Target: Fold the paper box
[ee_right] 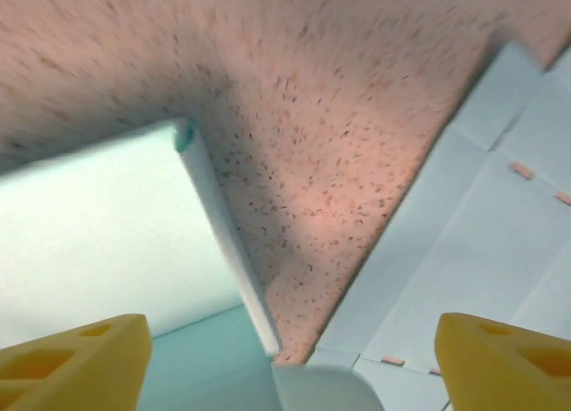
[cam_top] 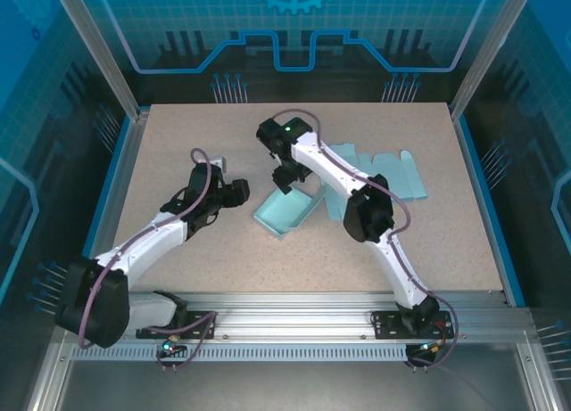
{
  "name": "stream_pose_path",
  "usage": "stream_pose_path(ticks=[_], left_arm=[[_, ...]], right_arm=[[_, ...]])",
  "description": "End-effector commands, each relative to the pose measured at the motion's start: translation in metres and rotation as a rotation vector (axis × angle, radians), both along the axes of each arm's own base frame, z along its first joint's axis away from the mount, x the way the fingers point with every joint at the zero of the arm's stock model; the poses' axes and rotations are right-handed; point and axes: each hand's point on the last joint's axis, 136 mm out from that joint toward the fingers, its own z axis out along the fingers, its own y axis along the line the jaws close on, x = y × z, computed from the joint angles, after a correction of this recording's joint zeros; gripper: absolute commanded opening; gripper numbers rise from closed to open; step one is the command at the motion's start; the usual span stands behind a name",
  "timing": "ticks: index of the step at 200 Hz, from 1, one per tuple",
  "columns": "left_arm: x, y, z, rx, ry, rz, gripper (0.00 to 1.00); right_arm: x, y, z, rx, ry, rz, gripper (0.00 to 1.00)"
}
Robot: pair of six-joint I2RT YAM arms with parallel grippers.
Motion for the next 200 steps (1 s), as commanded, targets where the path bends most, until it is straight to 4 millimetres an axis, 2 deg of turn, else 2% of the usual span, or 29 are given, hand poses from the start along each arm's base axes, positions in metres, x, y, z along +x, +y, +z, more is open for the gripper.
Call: stream_pose_path(ticks=[1, 22, 50, 66, 88, 103, 112, 145, 155, 172, 200], left_arm=[[0.009, 0.009, -0.008, 0.005, 0.037, 0.042, 0.71], [0.013, 0.012, -0.027, 0.029, 0.085, 0.050, 0.66], [0.023, 0.018, -0.053, 0.091, 0.161, 0.064, 0.56], [0.026, 0.017, -0.065, 0.105, 0.208, 0.059, 0.53], [0.028, 0.011, -0.077, 0.090, 0.250, 0.042, 0.45], [0.028, 0.004, -0.081, 0.064, 0.270, 0.021, 0.43], [0.027, 0.000, -0.084, 0.050, 0.282, 0.008, 0.42], [0.015, -0.012, -0.096, 0.035, 0.323, -0.029, 0.42], [0.011, -0.016, -0.100, 0.029, 0.335, -0.039, 0.42], [0.005, -0.019, -0.107, 0.027, 0.356, -0.047, 0.42], [-0.003, -0.028, -0.117, 0.015, 0.381, -0.075, 0.41]], right_arm=[[-0.003, 0.016, 0.064, 0.146, -0.129, 0.025, 0.99], [-0.008, 0.007, 0.102, 0.183, -0.239, -0.009, 1.00], [-0.024, -0.023, 0.147, 0.254, -0.401, -0.125, 1.00], [-0.040, -0.050, 0.160, 0.289, -0.477, -0.217, 1.00], [-0.066, -0.094, 0.160, 0.295, -0.552, -0.366, 1.00], [-0.085, -0.124, 0.148, 0.291, -0.575, -0.465, 1.00], [-0.096, -0.136, 0.134, 0.296, -0.567, -0.508, 1.00], [-0.121, -0.154, 0.064, 0.347, -0.463, -0.618, 1.00], [-0.124, -0.151, 0.045, 0.364, -0.431, -0.634, 1.00], [-0.126, -0.136, 0.017, 0.429, -0.371, -0.631, 1.00], [-0.122, -0.112, -0.017, 0.481, -0.292, -0.620, 1.00]])
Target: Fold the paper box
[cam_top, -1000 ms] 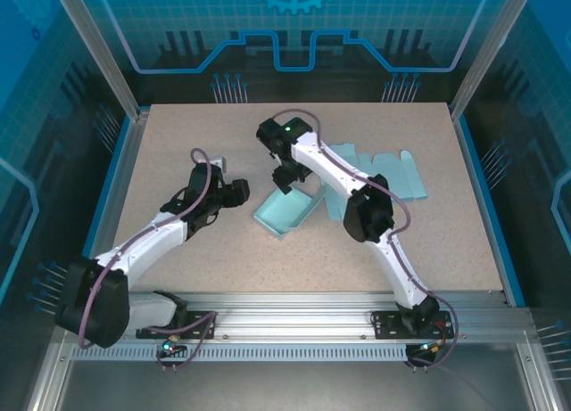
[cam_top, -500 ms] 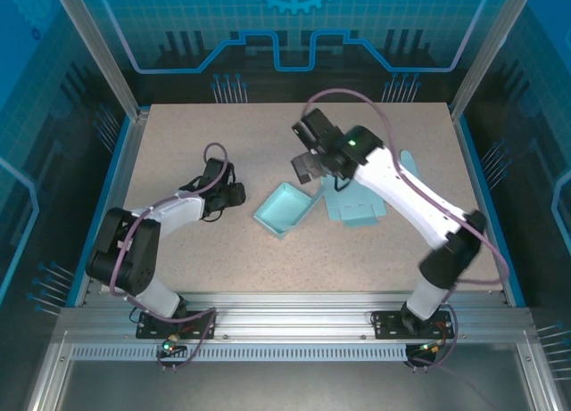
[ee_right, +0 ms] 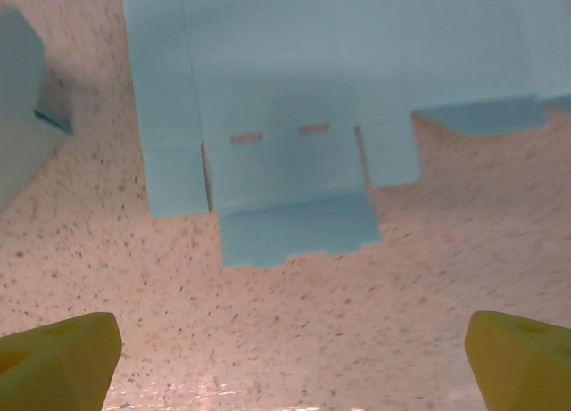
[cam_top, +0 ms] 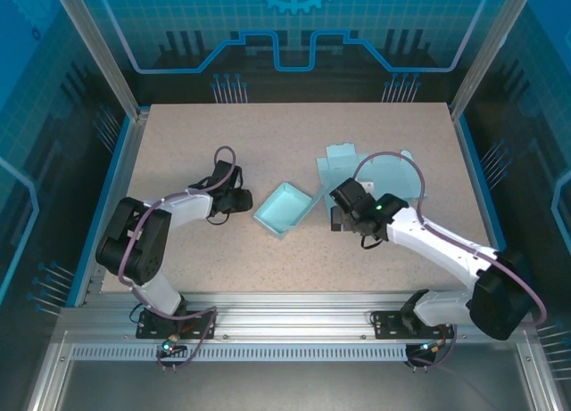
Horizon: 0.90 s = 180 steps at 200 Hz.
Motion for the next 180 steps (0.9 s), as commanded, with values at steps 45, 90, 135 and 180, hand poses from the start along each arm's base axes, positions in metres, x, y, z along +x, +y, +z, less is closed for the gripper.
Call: stream_pose_path(ticks=[45, 90, 135, 180], left_arm=[[-0.031, -0.022, -0.026, -0.064, 0.093, -0.047, 0.38], [-0.055, -0.047, -0.015, -0.132, 0.074, -0.096, 0.36], [-0.082, -0.087, -0.001, -0.234, 0.026, -0.150, 0.36], [-0.090, -0.146, 0.018, -0.356, -0.093, -0.255, 0.37]], right_arm=[[0.048, 0.070, -0.032, 0.200, -0.013, 0.073, 0.94], [0.099, 0.094, -0.044, 0.200, 0.003, 0.165, 0.92], [0.149, 0.122, -0.041, 0.243, 0.006, 0.285, 0.92], [0.185, 0.122, -0.033, 0.225, 0.026, 0.303, 0.92]])
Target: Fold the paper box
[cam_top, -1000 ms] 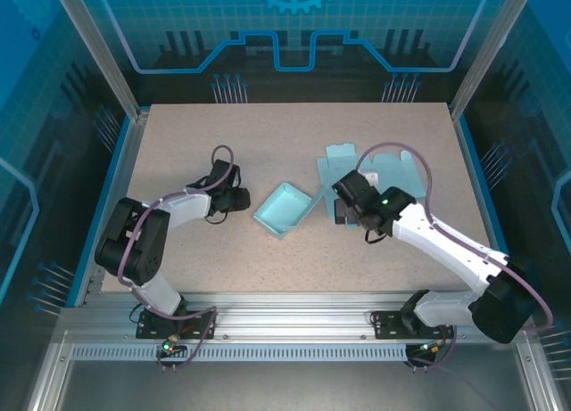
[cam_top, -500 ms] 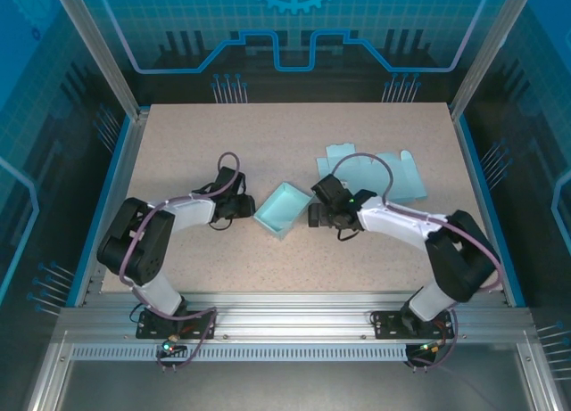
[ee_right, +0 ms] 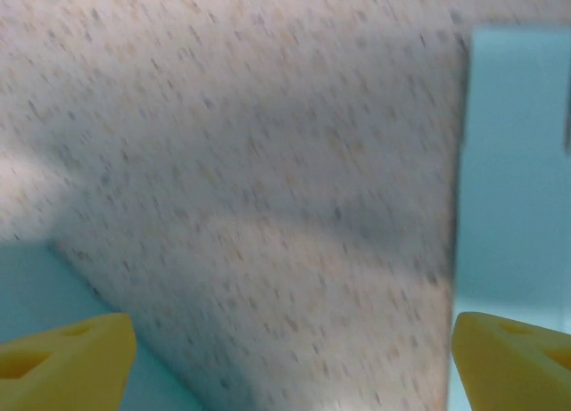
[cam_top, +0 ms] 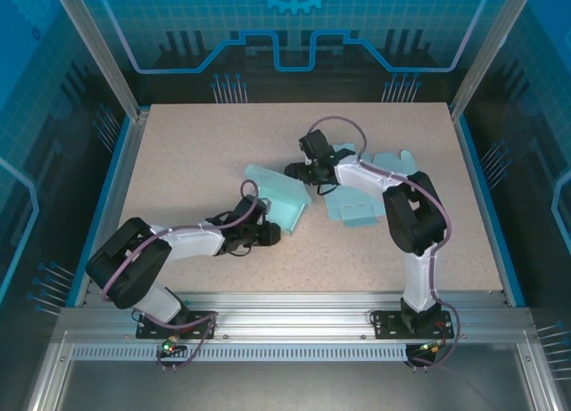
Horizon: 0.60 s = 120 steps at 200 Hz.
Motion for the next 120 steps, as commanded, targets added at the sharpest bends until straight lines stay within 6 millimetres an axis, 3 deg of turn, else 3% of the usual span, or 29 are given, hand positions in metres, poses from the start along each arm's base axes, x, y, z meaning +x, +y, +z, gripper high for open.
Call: stream_pose_path(ticks=[1, 24, 55, 92, 120], left_arm=[[0.006, -0.036, 0.023, -0.140, -0.082, -0.023, 0.37], [0.007, -0.040, 0.045, -0.200, -0.169, -0.028, 0.36], [0.004, -0.018, 0.091, -0.134, -0.324, -0.051, 0.38], [0.008, 0.033, 0.157, 0.026, -0.501, -0.033, 0.51], [0.029, 0.085, 0.176, 0.129, -0.494, 0.053, 0.59]], right_arm=[[0.007, -0.009, 0.006, -0.022, 0.028, 0.033, 0.92], [0.011, -0.040, 0.035, -0.040, -0.018, -0.023, 0.92], [-0.008, -0.085, 0.076, -0.075, -0.094, -0.092, 0.92], [-0.052, -0.116, 0.102, -0.093, -0.161, -0.144, 0.92], [-0.087, -0.118, 0.109, -0.031, -0.207, -0.130, 0.87]])
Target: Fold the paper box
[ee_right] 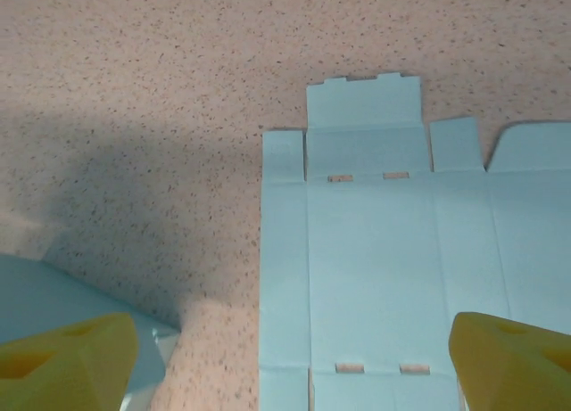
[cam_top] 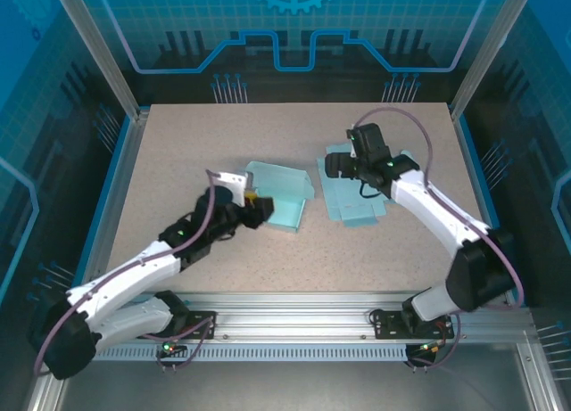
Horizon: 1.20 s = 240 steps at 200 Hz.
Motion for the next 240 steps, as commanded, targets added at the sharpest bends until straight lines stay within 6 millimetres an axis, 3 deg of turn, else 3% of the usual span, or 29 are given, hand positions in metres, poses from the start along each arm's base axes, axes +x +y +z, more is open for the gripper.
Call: stream_pose_path(ticks=[1, 29, 60, 81, 104, 151, 185, 240], left_arm=[[0.009, 0.049, -0.012, 0.194, 0.057, 0.079, 0.59], [0.038, 0.080, -0.014, 0.309, 0.071, 0.145, 0.63], [0.056, 0.055, -0.030, 0.403, -0.018, -0.137, 0.78], [0.071, 0.060, -0.043, 0.377, -0.018, -0.208, 0.89], [0.080, 0.068, -0.054, 0.368, 0.002, -0.270, 0.92], [0.101, 0.062, -0.065, 0.366, 0.025, -0.366, 0.91], [0.112, 0.055, -0.064, 0.348, 0.040, -0.407, 0.83], [0.119, 0.052, -0.072, 0.344, 0.061, -0.409, 0.70]], right_arm=[[-0.028, -0.003, -0.012, 0.004, 0.011, 0.015, 0.86], [-0.052, 0.015, -0.006, 0.087, -0.040, 0.105, 0.81], [-0.068, 0.037, -0.011, 0.079, -0.042, 0.189, 0.80], [-0.070, 0.045, -0.017, 0.048, -0.015, 0.211, 0.80], [-0.072, 0.056, -0.025, 0.025, 0.012, 0.241, 0.81], [-0.065, 0.072, -0.033, -0.001, 0.023, 0.258, 0.82], [-0.057, 0.087, -0.036, -0.012, 0.033, 0.283, 0.80], [-0.037, 0.103, -0.043, -0.021, 0.052, 0.279, 0.67]])
